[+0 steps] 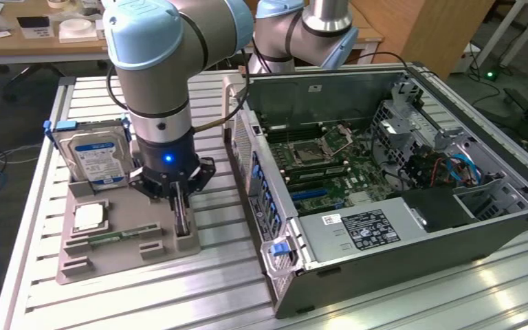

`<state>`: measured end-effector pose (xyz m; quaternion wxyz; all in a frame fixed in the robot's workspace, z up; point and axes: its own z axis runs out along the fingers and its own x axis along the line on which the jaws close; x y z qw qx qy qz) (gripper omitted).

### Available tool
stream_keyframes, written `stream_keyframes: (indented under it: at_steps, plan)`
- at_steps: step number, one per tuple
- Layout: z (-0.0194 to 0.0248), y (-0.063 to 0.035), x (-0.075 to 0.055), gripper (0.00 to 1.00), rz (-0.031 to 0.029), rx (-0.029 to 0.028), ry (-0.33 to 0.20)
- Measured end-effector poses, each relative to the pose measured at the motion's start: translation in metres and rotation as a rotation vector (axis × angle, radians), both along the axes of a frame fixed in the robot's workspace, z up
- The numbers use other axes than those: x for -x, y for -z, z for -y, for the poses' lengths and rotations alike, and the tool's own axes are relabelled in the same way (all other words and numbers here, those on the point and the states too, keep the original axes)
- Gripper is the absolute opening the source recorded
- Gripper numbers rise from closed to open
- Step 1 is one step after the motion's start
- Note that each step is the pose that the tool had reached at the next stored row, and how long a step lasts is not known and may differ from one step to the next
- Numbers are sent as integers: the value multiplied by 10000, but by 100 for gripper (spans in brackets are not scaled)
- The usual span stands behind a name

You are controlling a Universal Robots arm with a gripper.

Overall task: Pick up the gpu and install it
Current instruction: 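Pick up the gpu and move the gpu toward the slot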

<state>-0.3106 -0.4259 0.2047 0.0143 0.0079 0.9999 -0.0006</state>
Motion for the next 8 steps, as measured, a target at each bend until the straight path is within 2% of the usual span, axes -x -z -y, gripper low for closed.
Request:
stream_keyframes:
  at_steps: [2, 8]
  plan:
    - [-1, -39, 1, 28, 0, -36, 2]
    - [-1, -261, 0, 28, 1, -118, 1]
